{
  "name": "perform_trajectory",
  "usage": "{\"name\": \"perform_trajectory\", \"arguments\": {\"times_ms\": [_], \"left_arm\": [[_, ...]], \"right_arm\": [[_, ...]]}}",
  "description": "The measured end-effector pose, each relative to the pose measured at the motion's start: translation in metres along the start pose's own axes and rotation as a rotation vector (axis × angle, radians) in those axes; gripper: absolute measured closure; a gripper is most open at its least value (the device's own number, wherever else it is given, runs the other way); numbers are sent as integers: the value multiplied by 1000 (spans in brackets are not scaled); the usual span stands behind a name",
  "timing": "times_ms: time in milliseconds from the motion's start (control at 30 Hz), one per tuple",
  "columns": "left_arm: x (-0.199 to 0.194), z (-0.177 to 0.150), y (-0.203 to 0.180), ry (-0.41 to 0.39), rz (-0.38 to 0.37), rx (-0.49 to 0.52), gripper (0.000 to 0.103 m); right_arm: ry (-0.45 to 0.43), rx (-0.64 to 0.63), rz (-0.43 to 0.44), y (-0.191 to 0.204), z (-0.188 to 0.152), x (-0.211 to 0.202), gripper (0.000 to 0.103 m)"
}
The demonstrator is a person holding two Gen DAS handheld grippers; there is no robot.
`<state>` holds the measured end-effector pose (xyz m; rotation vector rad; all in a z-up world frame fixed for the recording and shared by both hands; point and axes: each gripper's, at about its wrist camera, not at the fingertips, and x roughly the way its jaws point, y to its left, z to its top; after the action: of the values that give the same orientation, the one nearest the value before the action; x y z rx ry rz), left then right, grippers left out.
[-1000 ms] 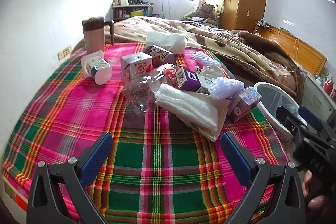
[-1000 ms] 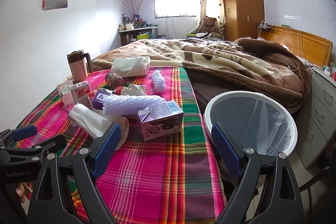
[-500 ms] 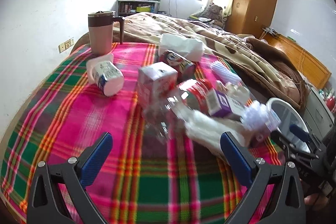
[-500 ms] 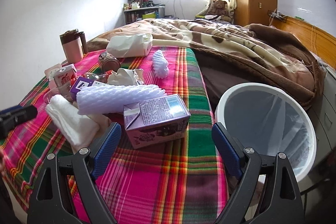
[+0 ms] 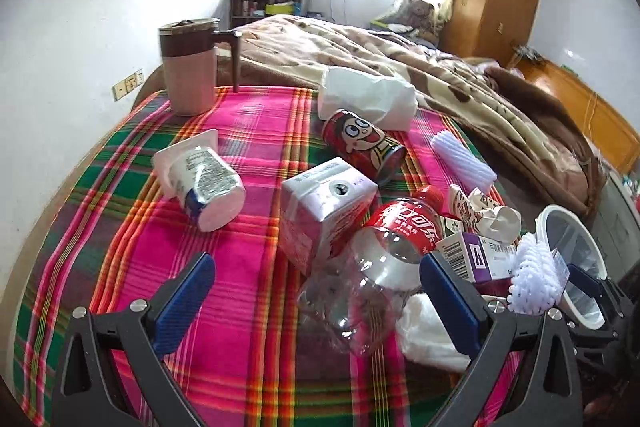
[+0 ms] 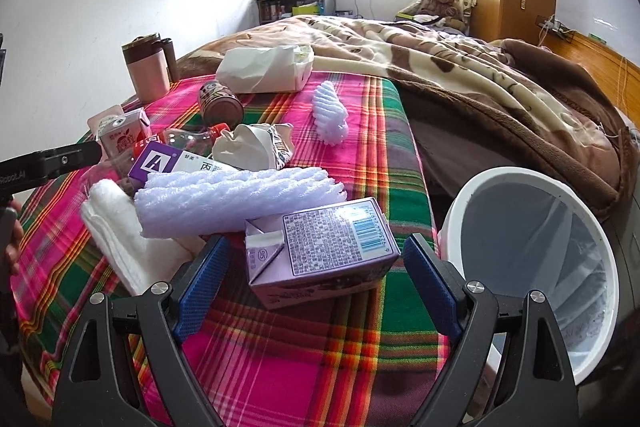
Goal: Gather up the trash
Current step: 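Grasp the purple milk carton with the right tool while the left tool grasps the Coca-Cola bottle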
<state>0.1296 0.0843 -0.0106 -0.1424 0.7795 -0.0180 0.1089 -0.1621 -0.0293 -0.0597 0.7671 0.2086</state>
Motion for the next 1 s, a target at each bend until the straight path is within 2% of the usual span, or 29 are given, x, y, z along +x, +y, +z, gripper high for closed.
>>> {"name": "perform_trajectory", "arguments": {"times_ms": [100, 267, 400, 533, 600, 1000], "left_arm": [[3, -2, -7, 20, -35, 28, 1], [16, -1, -19, 60, -34, 73, 6], [22, 3, -25, 76, -35, 113, 10], [31, 4, -32, 127, -60, 157, 17], [35, 4, -35, 154, -77, 170, 18], [61, 9, -52, 225, -45, 247, 18]], "right_arm": [[24, 13, 12, -3, 1, 5, 13], [30, 43, 36, -7, 3, 7, 14], [21, 39, 46, -6, 4, 6, 24], [24, 24, 73, -4, 4, 5, 24], [22, 11, 87, -3, 3, 3, 24], [34, 18, 117, -5, 3, 7, 24]]}}
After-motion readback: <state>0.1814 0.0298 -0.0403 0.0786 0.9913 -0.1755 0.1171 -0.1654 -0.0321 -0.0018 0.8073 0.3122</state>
